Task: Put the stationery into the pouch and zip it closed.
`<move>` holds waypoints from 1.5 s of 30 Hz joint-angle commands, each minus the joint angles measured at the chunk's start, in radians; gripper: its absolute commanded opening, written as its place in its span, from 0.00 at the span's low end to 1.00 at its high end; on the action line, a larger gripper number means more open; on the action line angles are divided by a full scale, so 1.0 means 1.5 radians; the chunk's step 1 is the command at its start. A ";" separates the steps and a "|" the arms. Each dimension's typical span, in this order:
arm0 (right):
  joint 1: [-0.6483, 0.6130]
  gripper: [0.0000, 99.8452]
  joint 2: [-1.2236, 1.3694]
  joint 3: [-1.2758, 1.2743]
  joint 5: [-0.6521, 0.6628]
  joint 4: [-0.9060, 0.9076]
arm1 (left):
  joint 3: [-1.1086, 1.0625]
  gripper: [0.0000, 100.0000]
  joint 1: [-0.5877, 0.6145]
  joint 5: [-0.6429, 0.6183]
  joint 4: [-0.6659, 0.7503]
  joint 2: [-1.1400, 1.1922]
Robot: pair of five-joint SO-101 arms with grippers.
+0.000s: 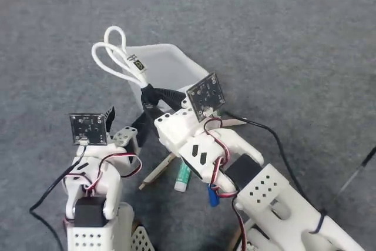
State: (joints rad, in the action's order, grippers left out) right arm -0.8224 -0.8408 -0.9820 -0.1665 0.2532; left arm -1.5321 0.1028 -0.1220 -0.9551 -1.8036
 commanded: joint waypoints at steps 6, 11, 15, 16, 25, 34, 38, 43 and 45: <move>-0.007 0.01 -0.031 -0.001 -0.004 -0.014 | 0.028 0.07 0.007 0.069 0.017 -0.011; 0.017 0.01 -0.031 -0.002 -0.003 -0.015 | 0.039 0.01 0.045 0.064 0.016 -0.011; 0.055 0.01 -0.031 -0.002 -0.003 -0.017 | 0.042 0.01 0.048 0.064 0.006 -0.012; 0.062 0.01 -0.031 -0.002 -0.003 -0.017 | 0.049 0.01 0.048 0.064 -0.001 -0.012; 0.108 0.01 -0.031 -0.002 -0.003 -0.014 | 0.069 0.01 0.049 0.064 -0.045 -0.012; 0.152 0.01 -0.031 -0.002 -0.003 -0.011 | 0.069 0.01 0.049 0.064 -0.045 -0.012; 0.173 0.01 -0.031 -0.002 -0.002 -0.011 | 0.069 0.01 0.061 0.064 -0.045 -0.012; 0.181 0.01 -0.031 -0.003 0.030 -0.010 | 0.069 0.01 0.079 0.064 -0.043 -0.012; 0.178 0.01 -0.031 -0.003 0.030 -0.010 | 0.069 0.01 0.079 0.064 -0.043 -0.012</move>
State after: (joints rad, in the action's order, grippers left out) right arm -0.6061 -0.8408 -1.0035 -0.1465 0.2532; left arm -1.4845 0.1964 -0.0330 -1.0119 -1.8036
